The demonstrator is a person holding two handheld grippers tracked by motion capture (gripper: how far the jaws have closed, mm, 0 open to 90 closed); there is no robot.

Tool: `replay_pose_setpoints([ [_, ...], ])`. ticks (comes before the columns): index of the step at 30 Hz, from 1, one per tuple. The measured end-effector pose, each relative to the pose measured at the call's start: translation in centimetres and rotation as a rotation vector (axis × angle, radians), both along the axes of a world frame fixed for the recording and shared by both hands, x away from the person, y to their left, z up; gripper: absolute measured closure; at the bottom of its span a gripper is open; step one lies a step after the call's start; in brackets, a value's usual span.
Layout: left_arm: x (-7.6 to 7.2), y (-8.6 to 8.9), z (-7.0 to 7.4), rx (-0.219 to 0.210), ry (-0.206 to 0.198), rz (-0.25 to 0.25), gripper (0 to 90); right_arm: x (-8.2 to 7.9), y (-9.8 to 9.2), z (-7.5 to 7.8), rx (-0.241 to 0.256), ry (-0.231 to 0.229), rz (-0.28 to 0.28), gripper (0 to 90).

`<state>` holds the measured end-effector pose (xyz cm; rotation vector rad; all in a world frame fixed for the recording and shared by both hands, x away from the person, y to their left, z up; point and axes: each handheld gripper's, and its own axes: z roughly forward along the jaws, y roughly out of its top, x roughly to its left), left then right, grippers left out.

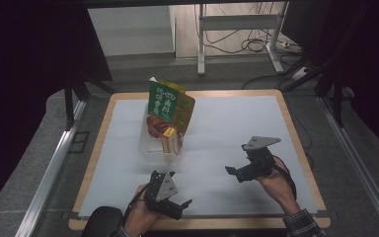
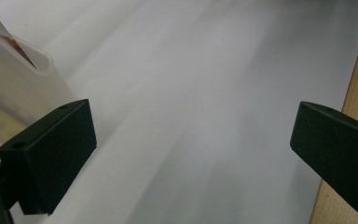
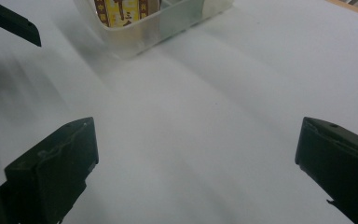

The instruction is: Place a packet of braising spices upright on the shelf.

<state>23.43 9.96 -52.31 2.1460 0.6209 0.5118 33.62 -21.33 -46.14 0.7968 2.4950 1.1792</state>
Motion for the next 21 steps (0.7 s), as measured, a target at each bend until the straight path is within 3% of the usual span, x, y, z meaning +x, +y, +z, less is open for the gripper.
replay_pose_setpoints([
  [4, 0.0, 0.1, 0.0, 0.002, 0.001, 0.001, 0.0, -0.2, -0.5, -0.1, -0.017, -0.001, -0.010, 0.0],
  [21, 0.1, 0.1, 0.0, 0.003, 0.001, 0.008, 0.1, -1.7, -3.4, -0.2, 0.000, -0.007, -0.063, 0.0],
])
